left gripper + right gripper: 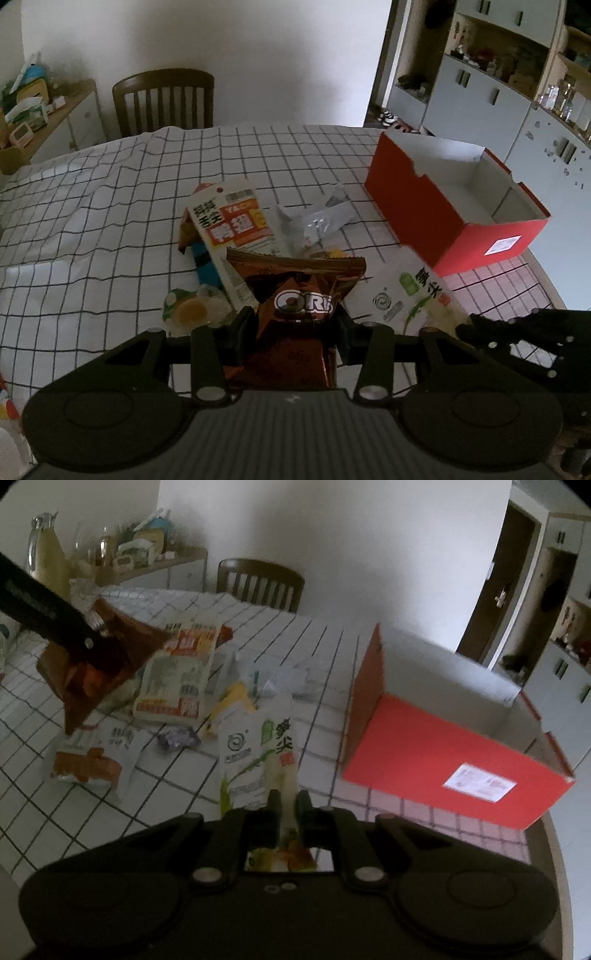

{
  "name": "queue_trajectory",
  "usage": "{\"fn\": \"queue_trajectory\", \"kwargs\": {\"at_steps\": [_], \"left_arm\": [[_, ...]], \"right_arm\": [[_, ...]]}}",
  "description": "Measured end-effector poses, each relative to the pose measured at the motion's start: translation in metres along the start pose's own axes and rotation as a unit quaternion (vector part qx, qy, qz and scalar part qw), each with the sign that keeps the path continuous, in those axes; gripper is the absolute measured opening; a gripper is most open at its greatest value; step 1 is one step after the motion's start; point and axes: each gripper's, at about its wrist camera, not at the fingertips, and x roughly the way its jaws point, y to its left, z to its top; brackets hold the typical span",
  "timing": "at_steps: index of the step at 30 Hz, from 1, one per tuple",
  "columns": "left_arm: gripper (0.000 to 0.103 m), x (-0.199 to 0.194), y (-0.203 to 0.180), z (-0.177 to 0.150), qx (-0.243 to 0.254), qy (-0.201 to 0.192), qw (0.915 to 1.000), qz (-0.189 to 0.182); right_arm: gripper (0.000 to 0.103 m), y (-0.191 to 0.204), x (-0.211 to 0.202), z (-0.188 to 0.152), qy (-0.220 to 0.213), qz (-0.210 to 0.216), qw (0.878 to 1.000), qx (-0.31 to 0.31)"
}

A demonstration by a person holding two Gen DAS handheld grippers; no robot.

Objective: Organize snacks
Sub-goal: 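Lift both packets and carry them toward the red box with both tools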

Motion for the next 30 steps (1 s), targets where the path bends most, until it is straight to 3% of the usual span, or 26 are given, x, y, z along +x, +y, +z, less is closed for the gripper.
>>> {"fn": "queue_trajectory", "kwargs": {"at_steps": [15,22,30], "left_arm": [[0.044,0.003,-0.068,0.059,0.026,-0.043,0.998,-0.038],[0.044,0.029,-0.117,0.105,0.028,-0.055,0.997,-0.047],[0.044,0.076,-0.175,0.142,0.032,-0.04,0.9977,-0.045]], "right_arm": [[0.006,-0.094,-0.042,0.058,-0.074,-0.027,0.996,0.05],[0.006,-0.151,-0.029,0.076,-0.094,-0.048,0.993,0.056],[0.006,-0.219,0.007,0.075,-0.081,-0.058,0.991,0.086]]}}
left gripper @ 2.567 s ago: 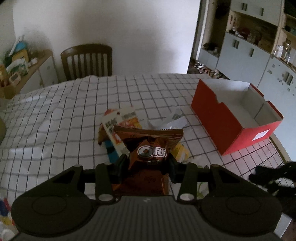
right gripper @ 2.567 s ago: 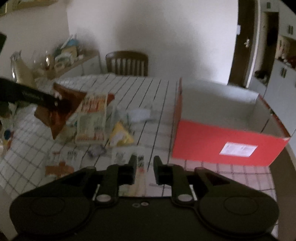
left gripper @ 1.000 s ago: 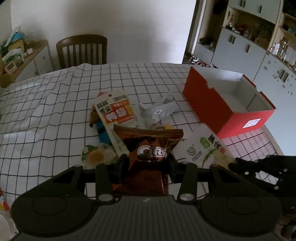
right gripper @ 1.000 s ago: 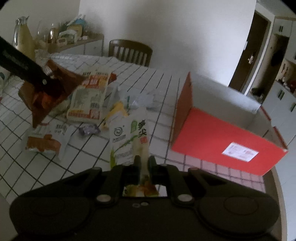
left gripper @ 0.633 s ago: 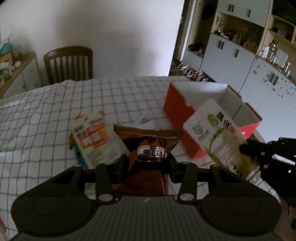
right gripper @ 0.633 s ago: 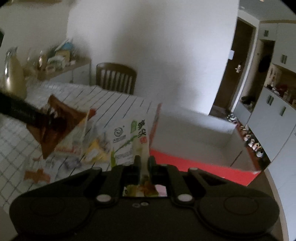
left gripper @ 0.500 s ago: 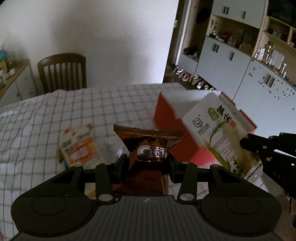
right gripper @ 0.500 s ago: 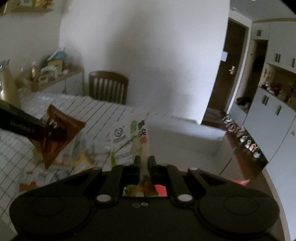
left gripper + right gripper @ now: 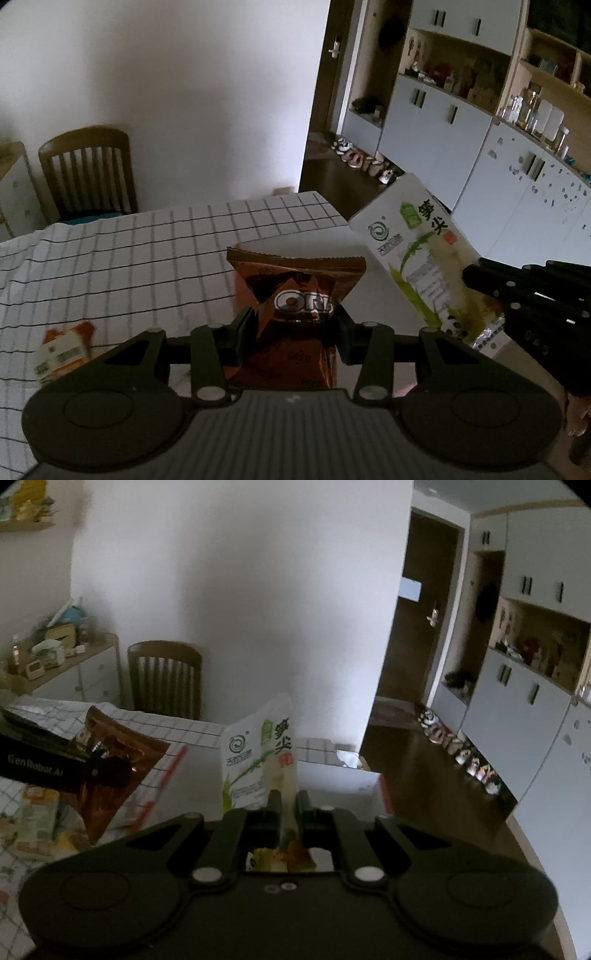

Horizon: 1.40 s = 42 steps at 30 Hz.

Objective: Organize snacks
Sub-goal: 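Lift both packets and carry them toward the red box with both tools, then lower both packets into the red box and open both tools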

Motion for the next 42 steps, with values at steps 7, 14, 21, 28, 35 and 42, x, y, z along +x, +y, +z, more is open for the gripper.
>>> {"fn": "queue_trajectory", "kwargs": {"at_steps": [7,14,21,28,35,42], "left_arm": [[0.044,0.054,-0.047,0.017,0.023,0.024,0.9994,0.013],[0.044,0.105,-0.072,0.02,0.022,0.069,0.9971,0.022],[0.044,0.146,-0.081,0.009,0.018,0.12,0.9921,0.03],[0.044,0.177,-0.087,0.003,0.016,0.168,0.985,0.036],[0.044,0.193,-0.087,-0.005,0.019,0.206,0.9777,0.039],[0.07,0.18,-0.088,-0.002,0.02,0.189,0.9812,0.035]], "right_arm": [[0.006,-0.038,0.035,-0.012,0.03,-0.002,0.999,0.022],[0.006,-0.062,0.067,-0.025,0.074,-0.004,0.996,0.046],[0.006,-0.068,0.089,-0.038,0.11,0.002,0.992,0.063],[0.006,-0.069,0.099,-0.046,0.138,0.01,0.988,0.07],[0.007,-0.065,0.104,-0.05,0.158,0.02,0.985,0.068],[0.016,-0.069,0.095,-0.045,0.152,0.033,0.985,0.069]]}}
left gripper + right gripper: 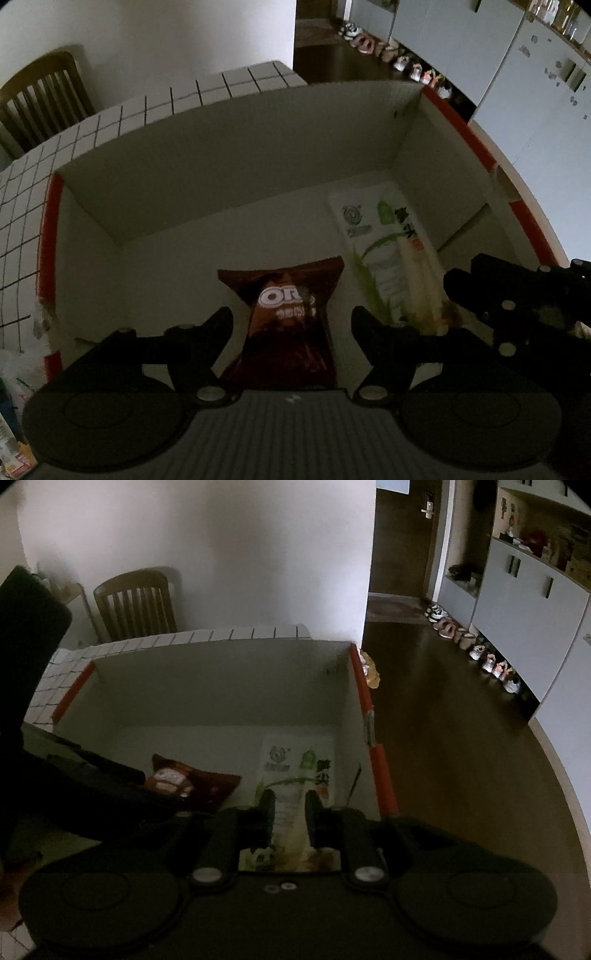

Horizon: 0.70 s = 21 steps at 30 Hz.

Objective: Organize snacks
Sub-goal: 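Lower both packets into the red box and open both tools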

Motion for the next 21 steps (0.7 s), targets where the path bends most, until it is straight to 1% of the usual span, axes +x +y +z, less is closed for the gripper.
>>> {"fn": "queue_trajectory", "kwargs": {"at_steps": [2,4,11,13,15,21], "left_arm": [[0.07,-0.005,0.001,0.001,-0.005,-0.004,1.0,-0.004],[0.07,-0.013,0.002,0.0,-0.006,-0.015,0.9999,-0.003],[0.07,-0.048,0.007,-0.014,-0.013,-0.056,0.9983,-0.012],[0.07,-0.06,0.01,-0.019,-0.013,-0.07,0.9974,-0.012],[0.07,-0.073,0.014,-0.024,-0.014,-0.084,0.9963,-0.013],[0.07,-0.11,0.03,-0.041,-0.012,-0.115,0.9931,-0.019]], "right_arm": [[0.019,-0.001,-0.005,0.001,-0.003,0.005,1.0,0.002],[0.026,-0.002,-0.012,0.002,-0.006,0.009,1.0,0.003],[0.036,0.001,-0.038,0.004,-0.025,0.019,1.0,0.002],[0.045,0.002,-0.048,0.006,-0.033,0.019,0.999,0.006],[0.051,0.006,-0.058,0.007,-0.041,0.024,0.999,0.01],[0.062,0.021,-0.091,0.007,-0.066,0.036,0.997,0.013]]}}
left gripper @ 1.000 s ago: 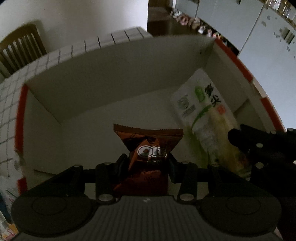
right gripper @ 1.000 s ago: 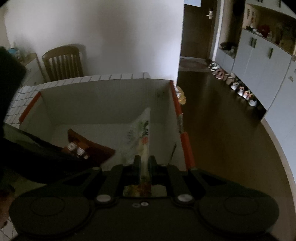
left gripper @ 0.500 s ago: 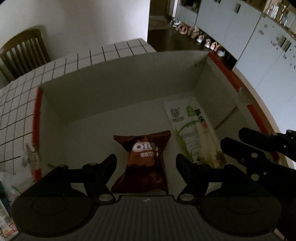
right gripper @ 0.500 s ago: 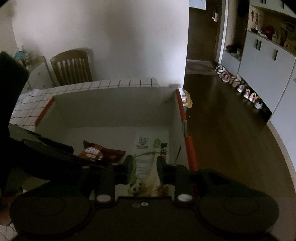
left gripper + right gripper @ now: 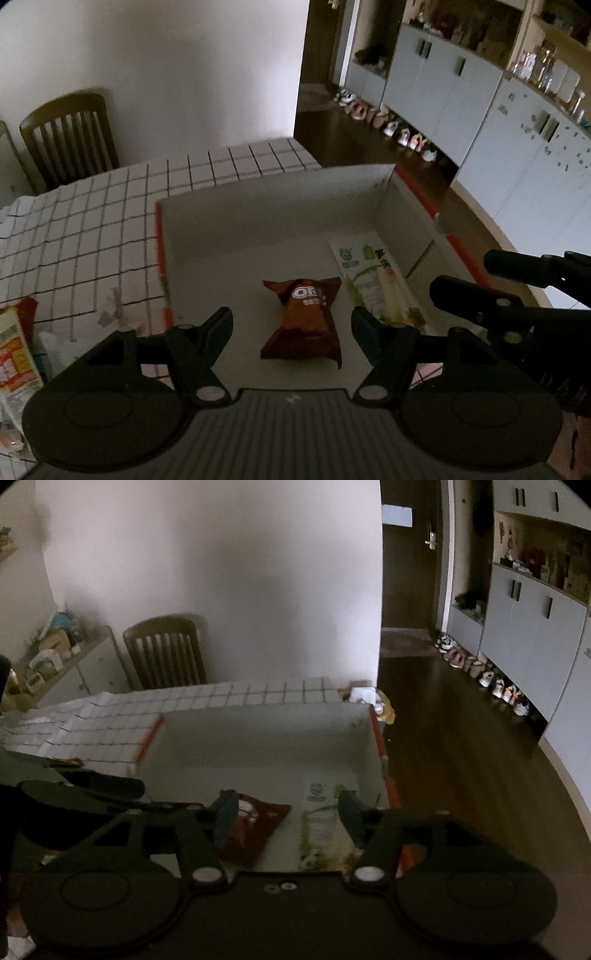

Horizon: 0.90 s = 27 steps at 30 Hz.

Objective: Organize snacks
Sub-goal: 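Lower both packets into the red box and open both tools, then withdraw both tools from the box back toward the snack pile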

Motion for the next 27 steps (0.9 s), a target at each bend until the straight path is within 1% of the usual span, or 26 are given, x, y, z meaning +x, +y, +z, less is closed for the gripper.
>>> {"fn": "queue_trajectory", "kwargs": {"at_steps": [3,4,6,8,12,16,19,22,25,27], "left_arm": [[0.07,-0.019,0.008,-0.006,0.003,-0.015,0.9998,-0.008],[0.07,-0.023,0.01,-0.008,0.003,-0.019,0.9998,-0.009],[0.07,-0.034,0.016,-0.012,0.005,-0.029,0.9995,-0.013],[0.07,-0.043,0.021,-0.016,0.007,-0.035,0.9992,-0.017],[0.072,-0.06,0.034,-0.024,0.004,-0.043,0.9987,-0.029],[0.074,-0.081,0.047,-0.034,0.009,-0.057,0.9977,-0.036],[0.074,-0.097,0.057,-0.042,0.013,-0.066,0.997,-0.039],[0.078,-0.111,0.068,-0.05,0.016,-0.074,0.9964,-0.037],[0.079,-0.125,0.083,-0.06,0.012,-0.081,0.9957,-0.043],[0.083,-0.133,0.094,-0.066,0.01,-0.084,0.9955,-0.044]], "right_arm": [[0.066,0.011,-0.014,0.0,-0.011,0.004,1.0,-0.001],[0.071,0.014,-0.018,-0.001,-0.014,0.006,1.0,-0.002],[0.077,0.022,-0.026,-0.001,-0.023,0.006,1.0,-0.003],[0.077,0.028,-0.033,-0.002,-0.029,0.008,1.0,-0.004],[0.086,0.042,-0.046,-0.005,-0.039,0.01,0.999,-0.007],[0.093,0.058,-0.058,-0.008,-0.054,0.001,0.998,-0.012],[0.097,0.067,-0.066,-0.011,-0.061,0.003,0.998,-0.003],[0.103,0.079,-0.073,-0.015,-0.068,0.003,0.998,0.004],[0.103,0.095,-0.08,-0.02,-0.073,0.007,0.997,0.01],[0.103,0.104,-0.084,-0.025,-0.075,0.011,0.997,0.017]]}}
